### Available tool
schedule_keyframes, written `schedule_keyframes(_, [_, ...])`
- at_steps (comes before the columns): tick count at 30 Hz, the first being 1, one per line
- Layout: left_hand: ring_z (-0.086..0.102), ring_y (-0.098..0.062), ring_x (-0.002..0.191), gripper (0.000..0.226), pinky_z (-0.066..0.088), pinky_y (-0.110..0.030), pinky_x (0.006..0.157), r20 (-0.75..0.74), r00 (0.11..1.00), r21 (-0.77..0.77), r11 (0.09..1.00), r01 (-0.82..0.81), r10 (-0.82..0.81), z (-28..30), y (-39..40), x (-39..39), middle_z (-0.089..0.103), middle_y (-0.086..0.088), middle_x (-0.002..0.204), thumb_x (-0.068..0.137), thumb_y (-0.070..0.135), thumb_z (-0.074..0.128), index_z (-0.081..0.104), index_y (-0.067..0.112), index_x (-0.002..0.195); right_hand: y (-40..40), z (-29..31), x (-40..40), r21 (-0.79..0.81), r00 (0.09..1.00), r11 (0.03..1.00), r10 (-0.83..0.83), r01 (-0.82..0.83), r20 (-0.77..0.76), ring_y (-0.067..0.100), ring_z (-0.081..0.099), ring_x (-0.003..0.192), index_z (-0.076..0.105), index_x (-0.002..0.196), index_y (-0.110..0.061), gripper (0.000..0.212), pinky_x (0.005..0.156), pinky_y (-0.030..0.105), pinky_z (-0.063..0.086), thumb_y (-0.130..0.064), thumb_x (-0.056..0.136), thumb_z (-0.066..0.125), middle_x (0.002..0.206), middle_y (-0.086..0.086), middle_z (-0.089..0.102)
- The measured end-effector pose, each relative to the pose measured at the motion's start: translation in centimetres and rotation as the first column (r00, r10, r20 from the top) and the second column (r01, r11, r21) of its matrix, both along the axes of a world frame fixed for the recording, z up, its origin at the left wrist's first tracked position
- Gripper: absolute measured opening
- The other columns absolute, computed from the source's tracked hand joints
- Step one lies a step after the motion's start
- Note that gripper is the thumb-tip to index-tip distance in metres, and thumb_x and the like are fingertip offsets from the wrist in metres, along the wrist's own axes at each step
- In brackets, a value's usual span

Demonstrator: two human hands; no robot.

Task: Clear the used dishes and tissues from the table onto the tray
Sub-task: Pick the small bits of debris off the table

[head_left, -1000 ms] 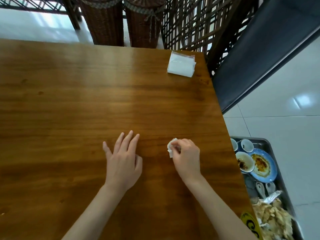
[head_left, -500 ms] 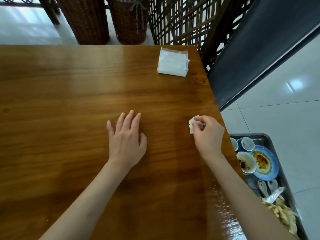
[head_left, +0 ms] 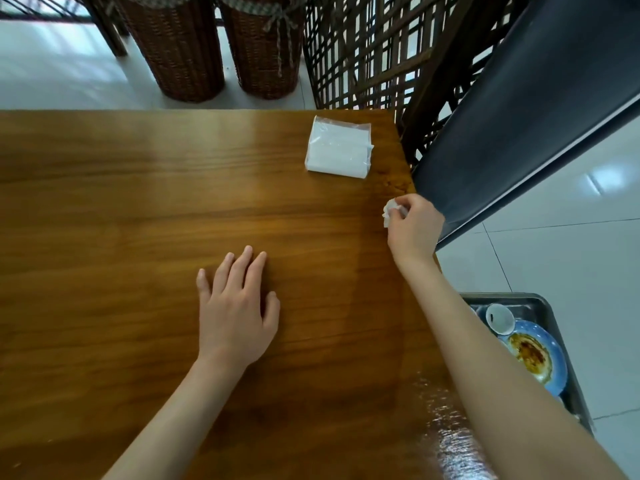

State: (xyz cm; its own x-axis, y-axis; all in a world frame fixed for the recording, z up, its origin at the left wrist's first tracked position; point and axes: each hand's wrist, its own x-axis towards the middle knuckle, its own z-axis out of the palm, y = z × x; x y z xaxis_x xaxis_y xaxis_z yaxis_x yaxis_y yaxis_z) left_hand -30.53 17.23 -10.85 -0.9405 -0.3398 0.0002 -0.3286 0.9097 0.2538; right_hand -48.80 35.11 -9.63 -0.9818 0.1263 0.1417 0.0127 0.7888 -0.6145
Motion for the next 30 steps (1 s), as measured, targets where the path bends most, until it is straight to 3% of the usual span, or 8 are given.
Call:
schedule_keyframes(4, [0.038,-0.032,0.133,0.056,0.017,-0.058,0.109,0.003,1.0,0.01,1.0,-0.009,0.009,0.3,0.1,0.0,0.047,-0.009,0.141,0.084,0.039,0.044,0.05,0.015,0.134,-2.0,-0.5,-0.2,-0.028,0.998,0.998,-0.064,0.064,-0.001,0.02,0.058,0.104,0.066,0.11,-0.008,0.021,0.076,0.019,0.036,-0.011,0.091,0.058,0.108,0.008,0.067])
schedule_keyframes(11, [0.041,-0.03,0.132,0.054,0.014,-0.056,0.108,-0.011,0.999,0.015,0.999,-0.035,0.035,0.3,0.2,-0.1,0.05,-0.008,0.138,0.083,0.038,0.046,0.052,0.016,0.132,-7.2,-0.9,-0.6,-0.031,0.988,0.988,0.155,-0.154,0.004,0.017,0.058,0.106,0.065,0.113,-0.011,0.023,0.079,0.014,0.033,-0.014,0.091,0.058,0.109,0.006,0.066])
schedule_keyframes(19, [0.042,-0.029,0.131,0.053,0.014,-0.056,0.108,-0.016,0.999,-0.001,0.999,-0.046,0.046,-0.1,0.1,-0.2,0.051,-0.006,0.138,0.083,0.038,0.046,0.052,0.017,0.131,-10.6,-1.0,-1.4,-0.083,0.923,0.919,0.385,-0.384,-0.009,0.019,0.061,0.101,0.068,0.104,-0.008,0.017,0.079,0.016,0.04,-0.01,0.089,0.061,0.104,0.008,0.068])
schedule_keyframes(22, [0.041,-0.029,0.131,0.053,0.015,-0.057,0.108,-0.019,0.999,0.002,0.999,-0.046,0.046,-0.2,0.2,-0.2,0.05,-0.006,0.138,0.084,0.038,0.045,0.052,0.017,0.132,-11.7,-1.1,-0.4,-0.035,0.856,0.856,0.517,-0.517,0.015,0.017,0.061,0.098,0.067,0.106,-0.011,0.019,0.079,0.016,0.042,-0.01,0.088,0.061,0.102,0.007,0.068])
schedule_keyframes(26, [0.041,-0.029,0.132,0.052,0.016,-0.057,0.109,-0.022,0.999,0.01,0.999,-0.045,0.045,-0.1,0.2,-0.1,0.05,-0.006,0.138,0.084,0.037,0.044,0.052,0.017,0.131,-13.5,-1.0,3.2,-0.015,0.738,0.739,0.673,-0.673,0.062,0.02,0.06,0.095,0.069,0.103,-0.012,0.019,0.082,0.03,0.051,-0.008,0.088,0.058,0.1,0.009,0.067])
schedule_keyframes(30, [0.041,-0.029,0.132,0.052,0.016,-0.057,0.109,-0.028,0.999,0.003,0.999,-0.046,0.046,-0.2,0.1,-0.1,0.05,-0.006,0.139,0.085,0.038,0.043,0.051,0.018,0.132,-10.9,0.3,3.5,-0.119,0.861,0.853,0.504,-0.508,-0.063,0.016,0.061,0.096,0.069,0.104,-0.011,0.019,0.082,0.02,0.044,-0.008,0.087,0.062,0.099,0.006,0.069])
